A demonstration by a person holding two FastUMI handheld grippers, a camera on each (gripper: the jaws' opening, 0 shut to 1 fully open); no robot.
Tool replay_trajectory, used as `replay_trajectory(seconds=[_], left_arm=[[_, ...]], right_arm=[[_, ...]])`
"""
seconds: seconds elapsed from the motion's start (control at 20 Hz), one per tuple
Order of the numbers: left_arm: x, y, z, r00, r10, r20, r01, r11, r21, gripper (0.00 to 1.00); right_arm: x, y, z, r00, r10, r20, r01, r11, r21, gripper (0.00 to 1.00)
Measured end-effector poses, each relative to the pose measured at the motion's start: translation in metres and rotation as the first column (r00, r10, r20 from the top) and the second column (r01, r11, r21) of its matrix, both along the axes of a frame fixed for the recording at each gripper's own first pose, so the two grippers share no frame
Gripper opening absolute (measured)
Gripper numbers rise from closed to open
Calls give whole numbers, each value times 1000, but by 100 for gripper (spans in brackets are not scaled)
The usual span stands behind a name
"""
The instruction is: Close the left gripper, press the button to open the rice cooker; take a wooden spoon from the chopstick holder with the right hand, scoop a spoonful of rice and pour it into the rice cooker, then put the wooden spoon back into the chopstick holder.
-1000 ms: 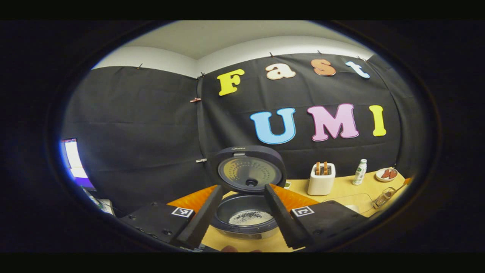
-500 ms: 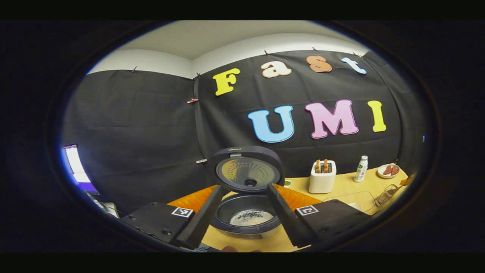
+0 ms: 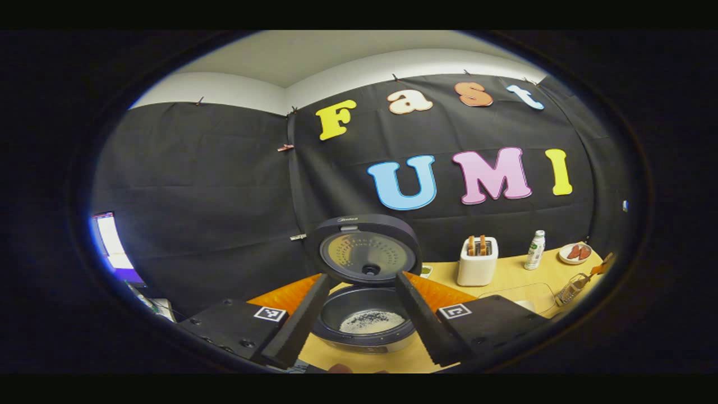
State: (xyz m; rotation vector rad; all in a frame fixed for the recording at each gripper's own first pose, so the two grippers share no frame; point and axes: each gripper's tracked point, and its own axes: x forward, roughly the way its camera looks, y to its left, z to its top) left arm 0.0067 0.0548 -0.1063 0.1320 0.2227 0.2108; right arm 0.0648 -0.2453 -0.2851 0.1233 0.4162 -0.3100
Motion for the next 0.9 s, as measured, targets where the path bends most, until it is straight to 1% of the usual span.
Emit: replay_trajectory(seconds=[0.1, 0.2, 0.35, 0.5, 0.65, 0.75, 0.9], left_arm=[[0, 2, 0, 1000, 2, 3, -2, 1000, -3, 83], [-2, 5, 0, 1000, 6, 5, -6, 1000, -9, 84], [-7, 9, 3, 1000, 6, 18, -5, 999, -37, 83], [-12, 19, 2, 1000, 11, 28, -9, 999, -47, 83], [-14, 30, -1, 999, 26, 30, -24, 997, -75, 83], [-15, 34, -6, 999, 29, 21, -27, 995, -99, 83], [-18, 47, -9, 999, 37, 25, -34, 992, -118, 83]], right_arm=[[1, 15, 3, 999, 39, -10, -39, 999, -36, 18], [4, 20, 10, 999, 41, 7, -40, 997, -64, 17], [6, 18, 36, 997, 9, 75, -1, 995, -95, 17], [7, 23, 55, 995, 6, 103, 6, 994, -110, 17], [7, 31, 80, 990, 1, 144, 21, 988, -153, 17], [8, 42, 101, 981, 3, 194, 30, 985, -169, 17], [12, 76, 120, 972, 46, 229, -6, 985, -172, 17]])
